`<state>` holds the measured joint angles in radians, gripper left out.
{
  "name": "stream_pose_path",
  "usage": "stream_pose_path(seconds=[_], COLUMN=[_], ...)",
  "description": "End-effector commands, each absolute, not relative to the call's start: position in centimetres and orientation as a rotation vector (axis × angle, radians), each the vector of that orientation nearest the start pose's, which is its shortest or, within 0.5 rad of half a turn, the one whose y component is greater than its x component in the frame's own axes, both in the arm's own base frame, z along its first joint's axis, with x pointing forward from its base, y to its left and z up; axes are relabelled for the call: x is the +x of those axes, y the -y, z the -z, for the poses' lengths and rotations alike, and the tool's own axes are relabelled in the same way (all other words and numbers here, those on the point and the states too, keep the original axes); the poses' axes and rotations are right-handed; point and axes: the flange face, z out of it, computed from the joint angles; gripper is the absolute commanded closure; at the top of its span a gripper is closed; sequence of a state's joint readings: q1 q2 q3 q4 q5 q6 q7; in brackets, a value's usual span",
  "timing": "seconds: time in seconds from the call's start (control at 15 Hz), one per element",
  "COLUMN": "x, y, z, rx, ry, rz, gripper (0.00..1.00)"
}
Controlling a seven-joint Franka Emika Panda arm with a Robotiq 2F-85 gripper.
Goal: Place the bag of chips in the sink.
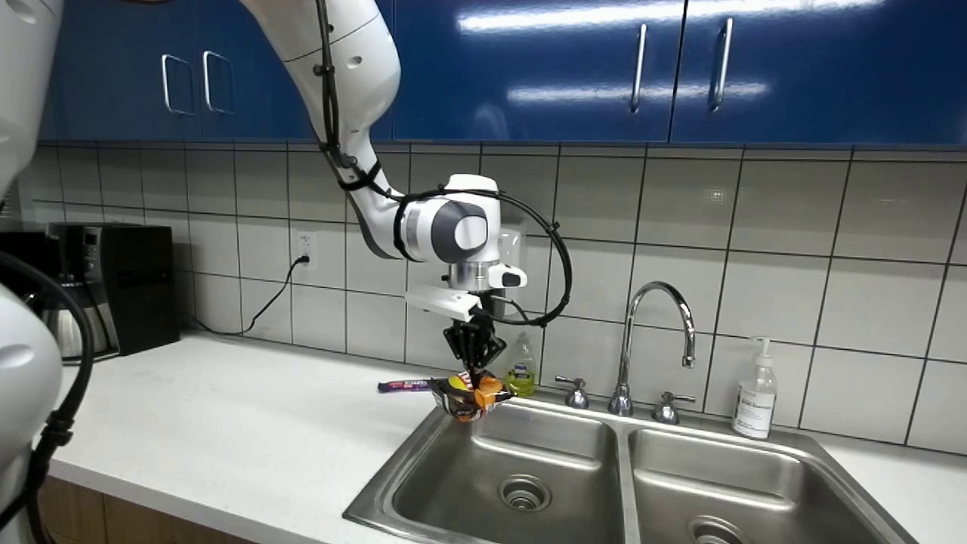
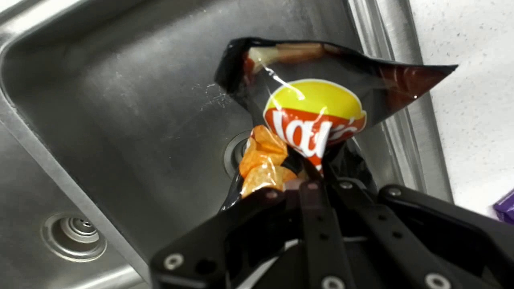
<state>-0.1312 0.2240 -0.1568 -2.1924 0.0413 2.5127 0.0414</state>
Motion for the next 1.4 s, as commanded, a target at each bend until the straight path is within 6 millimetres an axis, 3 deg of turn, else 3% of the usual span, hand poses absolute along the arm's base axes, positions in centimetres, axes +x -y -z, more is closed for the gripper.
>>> stream_pose_path(seconds=[0.0, 0.2, 0.6, 0.93, 1.33], x=[53.7, 53.8, 53.7, 53.0, 52.0], y=[18.2, 20.2, 23.4, 23.3, 22.8], z=[-28.9, -26.7, -18.9, -13.2, -8.8], rx=[-3.072, -3.065, -3.085, -3.091, -3.091], ry=[-0.634, -0.695, -0.762, -0.758, -0.744], rz=[0.212, 0.265, 0.303, 0.229, 0.139], gripper=[1.00, 1.00, 1.00, 1.00, 1.00])
